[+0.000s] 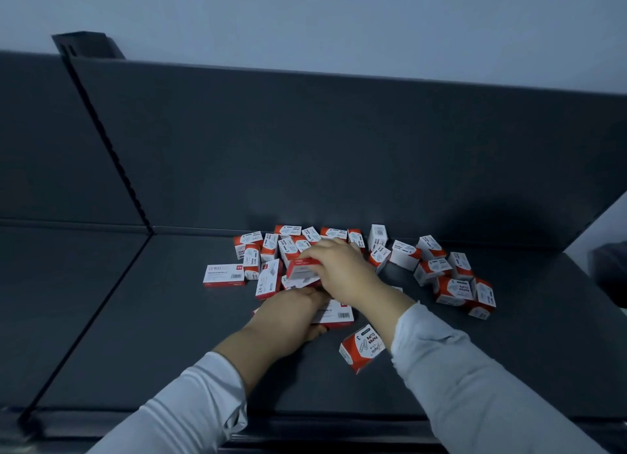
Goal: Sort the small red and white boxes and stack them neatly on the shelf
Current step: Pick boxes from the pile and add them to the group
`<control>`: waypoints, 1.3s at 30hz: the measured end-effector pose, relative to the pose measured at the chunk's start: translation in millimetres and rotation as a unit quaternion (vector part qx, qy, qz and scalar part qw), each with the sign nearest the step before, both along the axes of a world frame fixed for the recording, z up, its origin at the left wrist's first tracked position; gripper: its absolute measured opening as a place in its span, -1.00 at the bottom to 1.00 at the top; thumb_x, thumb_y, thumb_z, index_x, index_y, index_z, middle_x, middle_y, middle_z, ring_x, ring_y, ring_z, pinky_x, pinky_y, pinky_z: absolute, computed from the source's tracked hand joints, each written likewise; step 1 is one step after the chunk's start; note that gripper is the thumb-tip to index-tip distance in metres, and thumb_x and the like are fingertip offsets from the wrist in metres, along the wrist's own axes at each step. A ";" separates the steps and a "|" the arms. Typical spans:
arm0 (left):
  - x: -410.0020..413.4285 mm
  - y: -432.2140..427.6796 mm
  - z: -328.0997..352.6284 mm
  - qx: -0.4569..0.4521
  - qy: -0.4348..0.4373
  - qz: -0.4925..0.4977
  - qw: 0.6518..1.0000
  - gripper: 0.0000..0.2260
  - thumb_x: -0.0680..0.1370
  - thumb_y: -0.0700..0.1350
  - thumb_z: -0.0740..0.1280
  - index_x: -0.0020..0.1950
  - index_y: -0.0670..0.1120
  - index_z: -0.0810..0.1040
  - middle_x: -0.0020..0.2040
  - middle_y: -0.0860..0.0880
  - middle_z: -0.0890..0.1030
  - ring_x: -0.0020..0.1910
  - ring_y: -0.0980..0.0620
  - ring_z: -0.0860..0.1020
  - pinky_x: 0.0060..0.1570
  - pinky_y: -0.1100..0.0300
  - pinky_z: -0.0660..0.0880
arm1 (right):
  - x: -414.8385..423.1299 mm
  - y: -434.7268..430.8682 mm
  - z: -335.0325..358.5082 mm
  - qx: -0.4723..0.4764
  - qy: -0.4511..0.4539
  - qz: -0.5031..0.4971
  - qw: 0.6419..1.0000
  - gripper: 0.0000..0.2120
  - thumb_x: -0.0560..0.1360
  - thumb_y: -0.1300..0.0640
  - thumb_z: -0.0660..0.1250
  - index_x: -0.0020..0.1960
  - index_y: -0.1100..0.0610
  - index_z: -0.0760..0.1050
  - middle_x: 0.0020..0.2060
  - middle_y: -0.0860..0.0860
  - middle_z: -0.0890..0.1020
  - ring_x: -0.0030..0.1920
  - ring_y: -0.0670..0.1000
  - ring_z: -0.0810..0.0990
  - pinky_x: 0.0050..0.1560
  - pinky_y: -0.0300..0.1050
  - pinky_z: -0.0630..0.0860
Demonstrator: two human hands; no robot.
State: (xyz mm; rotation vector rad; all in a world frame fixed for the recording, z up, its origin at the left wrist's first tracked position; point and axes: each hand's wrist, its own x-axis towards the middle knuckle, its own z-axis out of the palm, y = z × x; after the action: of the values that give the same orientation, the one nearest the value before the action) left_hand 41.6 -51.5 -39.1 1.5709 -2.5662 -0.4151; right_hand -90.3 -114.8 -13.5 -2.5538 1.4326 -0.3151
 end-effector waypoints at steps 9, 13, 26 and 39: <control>-6.4 -9.5 4.6 0.010 -0.013 -0.001 1.000 -0.57 0.54 0.01 0.36 0.38 0.00 0.41 0.31 -0.02 0.51 0.26 -0.04 0.48 0.21 0.14 0.43 | -86.0 19.5 14.9 0.067 -0.097 -0.113 0.987 -0.69 0.62 0.22 0.23 0.34 0.05 0.48 0.24 -0.06 0.53 0.25 -0.04 0.50 0.21 -0.21 0.42; -9.2 -12.1 5.0 0.016 -0.019 0.005 1.000 -0.54 0.54 0.02 0.37 0.41 0.01 0.39 0.34 0.00 0.50 0.29 -0.03 0.46 0.24 0.12 0.42 | -104.0 27.9 1.8 0.120 -0.068 -0.155 0.978 -0.73 0.64 0.21 0.19 0.30 0.04 0.43 0.23 -0.04 0.52 0.28 -0.04 0.46 0.14 -0.26 0.40; -8.9 -6.1 8.2 0.032 0.026 0.034 0.999 -0.52 0.54 0.01 0.37 0.43 -0.02 0.37 0.36 0.00 0.48 0.31 0.01 0.44 0.27 0.19 0.35 | -118.1 48.5 -15.6 0.135 -0.059 -0.139 0.979 -0.45 0.59 0.04 0.31 0.53 -0.06 0.22 0.38 -0.06 0.39 0.37 -0.06 0.32 0.36 -0.17 0.28; 19.7 7.8 35.4 0.023 0.139 0.153 0.978 -0.54 0.51 -0.07 0.43 0.39 0.00 0.43 0.29 0.06 0.51 0.22 0.08 0.49 0.17 0.26 0.41 | -105.0 46.0 1.1 0.057 -0.094 -0.081 0.991 -0.48 0.59 0.07 0.31 0.51 -0.06 0.26 0.33 -0.10 0.43 0.38 -0.02 0.31 0.41 -0.01 0.31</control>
State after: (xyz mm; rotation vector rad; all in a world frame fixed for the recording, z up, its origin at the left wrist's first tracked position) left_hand 61.3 -43.7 -3.7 1.7437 -2.0835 -0.6122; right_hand -195.3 -68.8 -12.4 -2.2576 1.5409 -0.4699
